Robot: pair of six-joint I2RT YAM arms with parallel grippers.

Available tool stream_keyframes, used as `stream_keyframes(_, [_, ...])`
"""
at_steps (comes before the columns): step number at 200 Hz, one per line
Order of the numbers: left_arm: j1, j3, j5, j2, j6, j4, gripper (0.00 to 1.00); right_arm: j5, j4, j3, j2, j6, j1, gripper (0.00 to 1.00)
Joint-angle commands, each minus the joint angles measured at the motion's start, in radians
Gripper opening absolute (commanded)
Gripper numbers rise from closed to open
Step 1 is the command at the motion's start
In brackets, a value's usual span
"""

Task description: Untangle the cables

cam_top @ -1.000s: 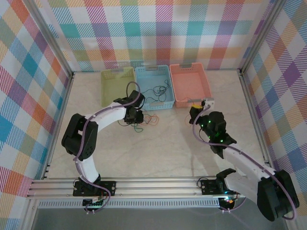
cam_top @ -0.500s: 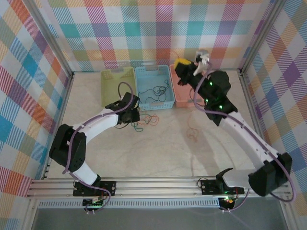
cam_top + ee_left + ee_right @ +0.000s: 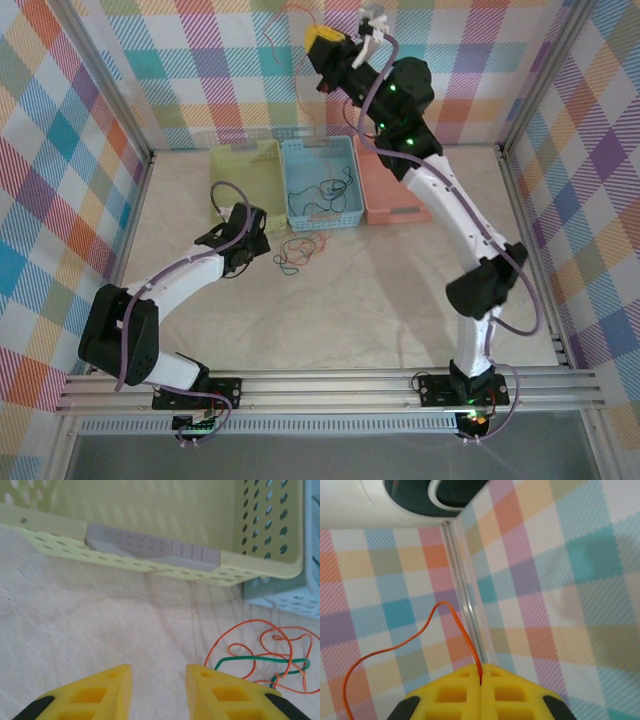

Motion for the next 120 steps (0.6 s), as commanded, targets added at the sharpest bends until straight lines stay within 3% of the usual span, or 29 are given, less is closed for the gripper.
stream_keyframes(1, [0.013,-0.03,-0.015,-0.048,-0.014,0.074,0.36,-0.063,-0.073,0.261,0.12,0.039,0.02,0.0])
stream_keyframes(17, [0.013,-0.062,0.059,-0.075,0.008,0.144,0.38,-0.067,-0.105,0.364,0.177,0.041,0.025,0.0])
stream_keyframes(38, [0.013,-0.123,0.123,-0.147,0.028,0.244,0.42,-0.04,-0.116,0.306,0.151,0.027,0.025,0.0])
stream_keyframes(81, [0.008,-0.258,0.297,-0.312,0.061,0.488,0.56,0.044,-0.029,-0.11,-0.053,0.008,0.025,0.0])
stream_keyframes(120, [-0.048,-0.257,0.438,-0.353,0.12,0.576,0.67,0.063,0.008,-0.461,-0.257,0.03,0.025,0.0])
